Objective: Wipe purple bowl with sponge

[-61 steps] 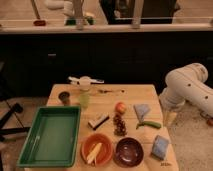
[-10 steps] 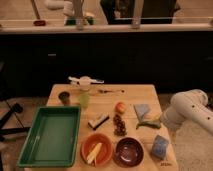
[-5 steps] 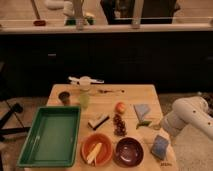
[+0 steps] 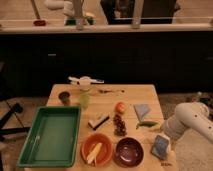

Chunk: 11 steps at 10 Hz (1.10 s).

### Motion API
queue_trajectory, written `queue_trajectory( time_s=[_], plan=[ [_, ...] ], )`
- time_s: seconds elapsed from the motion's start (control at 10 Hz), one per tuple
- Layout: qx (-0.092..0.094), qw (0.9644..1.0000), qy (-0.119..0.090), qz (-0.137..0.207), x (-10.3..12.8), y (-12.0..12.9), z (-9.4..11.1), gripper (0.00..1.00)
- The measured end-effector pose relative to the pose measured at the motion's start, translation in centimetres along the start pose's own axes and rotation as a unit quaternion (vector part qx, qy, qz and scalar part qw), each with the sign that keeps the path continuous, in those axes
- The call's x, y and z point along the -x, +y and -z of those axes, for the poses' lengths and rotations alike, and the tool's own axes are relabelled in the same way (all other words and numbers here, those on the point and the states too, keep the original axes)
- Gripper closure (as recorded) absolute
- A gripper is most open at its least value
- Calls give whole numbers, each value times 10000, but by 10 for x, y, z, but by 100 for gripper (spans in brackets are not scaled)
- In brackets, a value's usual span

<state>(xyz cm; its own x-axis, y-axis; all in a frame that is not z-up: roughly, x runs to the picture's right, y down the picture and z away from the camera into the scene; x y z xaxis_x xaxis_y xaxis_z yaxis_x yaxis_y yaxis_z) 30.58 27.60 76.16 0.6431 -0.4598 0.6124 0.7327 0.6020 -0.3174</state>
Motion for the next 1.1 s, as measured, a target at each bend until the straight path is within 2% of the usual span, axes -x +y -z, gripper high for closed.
queue_trajectory(
  time_s=[0.6,1.1],
  plan=[
    [172,9997,-177,-87,-4,25,-12,20],
    [341,9991,-268,-31,-4,23,-20,20]
  ],
)
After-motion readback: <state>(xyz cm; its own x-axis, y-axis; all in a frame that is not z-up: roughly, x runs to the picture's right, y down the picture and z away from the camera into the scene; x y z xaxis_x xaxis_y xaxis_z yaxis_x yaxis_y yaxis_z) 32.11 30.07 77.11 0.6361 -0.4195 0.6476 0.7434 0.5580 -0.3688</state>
